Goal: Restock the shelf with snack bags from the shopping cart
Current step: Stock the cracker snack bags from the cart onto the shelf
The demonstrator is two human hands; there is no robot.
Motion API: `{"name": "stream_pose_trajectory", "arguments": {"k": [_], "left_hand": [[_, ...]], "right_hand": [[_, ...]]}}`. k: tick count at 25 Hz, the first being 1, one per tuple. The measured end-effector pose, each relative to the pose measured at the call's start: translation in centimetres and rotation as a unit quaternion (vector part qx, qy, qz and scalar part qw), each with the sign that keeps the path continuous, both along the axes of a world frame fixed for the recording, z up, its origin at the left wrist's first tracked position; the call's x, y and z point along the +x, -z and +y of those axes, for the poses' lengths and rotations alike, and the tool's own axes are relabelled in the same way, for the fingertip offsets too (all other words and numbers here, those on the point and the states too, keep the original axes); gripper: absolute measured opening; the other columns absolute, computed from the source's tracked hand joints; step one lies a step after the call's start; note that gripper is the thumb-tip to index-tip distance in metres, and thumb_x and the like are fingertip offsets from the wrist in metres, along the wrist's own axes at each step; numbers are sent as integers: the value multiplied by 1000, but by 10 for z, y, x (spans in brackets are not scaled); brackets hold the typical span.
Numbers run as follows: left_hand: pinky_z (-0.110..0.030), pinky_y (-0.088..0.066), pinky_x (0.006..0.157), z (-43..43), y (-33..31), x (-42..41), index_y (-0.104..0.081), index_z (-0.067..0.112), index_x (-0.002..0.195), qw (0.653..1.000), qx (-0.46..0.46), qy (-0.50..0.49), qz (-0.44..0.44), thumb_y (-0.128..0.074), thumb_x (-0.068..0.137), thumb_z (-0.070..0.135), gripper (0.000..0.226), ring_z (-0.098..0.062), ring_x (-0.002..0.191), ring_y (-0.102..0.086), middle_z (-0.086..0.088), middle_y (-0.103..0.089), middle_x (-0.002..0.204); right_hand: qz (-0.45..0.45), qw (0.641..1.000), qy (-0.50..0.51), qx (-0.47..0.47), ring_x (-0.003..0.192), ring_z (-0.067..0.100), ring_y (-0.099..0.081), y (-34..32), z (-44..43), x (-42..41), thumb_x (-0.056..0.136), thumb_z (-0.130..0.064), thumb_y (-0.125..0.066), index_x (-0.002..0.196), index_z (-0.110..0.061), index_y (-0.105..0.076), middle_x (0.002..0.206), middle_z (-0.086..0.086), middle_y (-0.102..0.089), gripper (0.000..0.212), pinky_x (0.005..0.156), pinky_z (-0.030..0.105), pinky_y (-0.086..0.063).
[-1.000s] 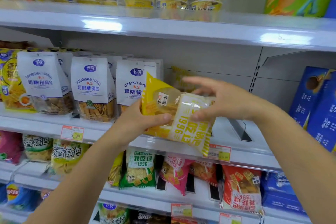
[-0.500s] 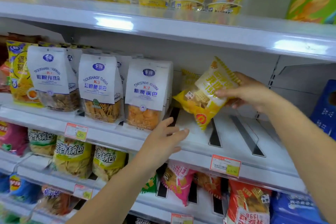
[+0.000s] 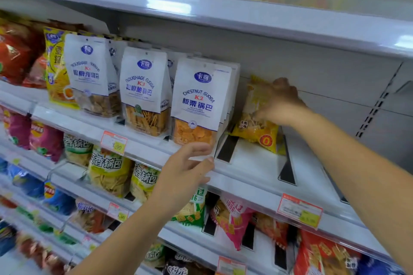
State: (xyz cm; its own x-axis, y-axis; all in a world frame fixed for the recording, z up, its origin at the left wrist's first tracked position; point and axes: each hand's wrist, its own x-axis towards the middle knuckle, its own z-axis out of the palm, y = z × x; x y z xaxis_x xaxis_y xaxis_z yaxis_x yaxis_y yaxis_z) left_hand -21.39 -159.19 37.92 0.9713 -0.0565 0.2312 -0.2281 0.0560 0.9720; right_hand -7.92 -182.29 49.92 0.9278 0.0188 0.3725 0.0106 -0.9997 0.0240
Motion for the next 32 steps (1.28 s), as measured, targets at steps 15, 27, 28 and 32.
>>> {"name": "stream_pose_trajectory", "arguments": {"k": [15,27,28,32], "left_hand": [[-37,-56,86,146,167,-26,-70,18,105,964,90,27,249,-61,94,12,15,-19,98,-70,-1,-74,103],[-42,-48,103,218,408,-95,-66,27,116,858,157,1,488,-55,94,13,28,-24,112,-61,-5,-62,125],[-41,-48,102,218,417,-95,-65,29,117,854,160,0,494,-55,95,13,29,-23,112,-62,-3,-61,127],[-34,-54,95,214,454,-102,-62,35,116,847,162,-5,506,-54,95,13,32,-19,106,-65,3,-59,129]], "right_hand": [[-184,870,-290,354,70,21,-52,192,128,-192,75,6,-42,67,1,-62,70,10,-57,23,68,28,-42],[577,729,92,356,108,20,-61,618,252,-189,78,-62,-57,137,-18,-45,127,0,-61,74,90,34,-49],[566,724,123,374,113,25,-59,630,263,-188,80,-60,-58,140,-18,-42,131,4,-59,75,95,36,-48],[513,745,199,377,112,33,-58,664,296,-183,92,-34,-60,137,-9,-44,127,15,-59,54,82,31,-44]]}}
